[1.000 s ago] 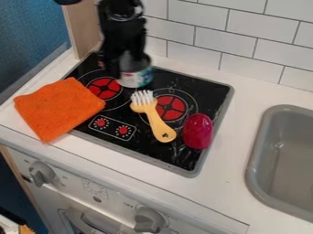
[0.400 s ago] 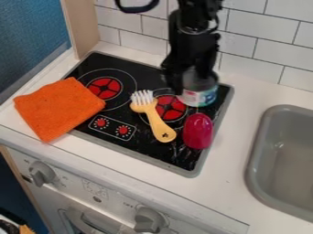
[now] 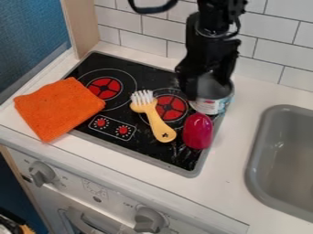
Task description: Move the can to the upper right corner of the stove
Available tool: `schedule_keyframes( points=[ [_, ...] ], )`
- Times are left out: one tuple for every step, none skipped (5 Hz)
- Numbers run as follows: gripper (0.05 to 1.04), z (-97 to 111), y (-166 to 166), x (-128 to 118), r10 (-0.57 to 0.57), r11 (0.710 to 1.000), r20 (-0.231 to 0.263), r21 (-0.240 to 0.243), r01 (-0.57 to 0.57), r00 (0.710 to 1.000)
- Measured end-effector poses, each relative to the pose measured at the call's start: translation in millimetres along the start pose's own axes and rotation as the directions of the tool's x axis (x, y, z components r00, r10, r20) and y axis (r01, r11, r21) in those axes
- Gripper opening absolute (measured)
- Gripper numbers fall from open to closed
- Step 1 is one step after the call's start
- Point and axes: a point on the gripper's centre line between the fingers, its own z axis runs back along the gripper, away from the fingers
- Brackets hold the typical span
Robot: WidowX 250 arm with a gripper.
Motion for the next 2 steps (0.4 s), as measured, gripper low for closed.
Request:
schedule_keyframes(
  points=[
    [0.999,16,1,5,0.006,1.000,0.018,0.001,-0.006,1.000],
    [0.999,45,4,17,0.045,0.999,0.049,-0.031,-0.044,0.998]
  ],
)
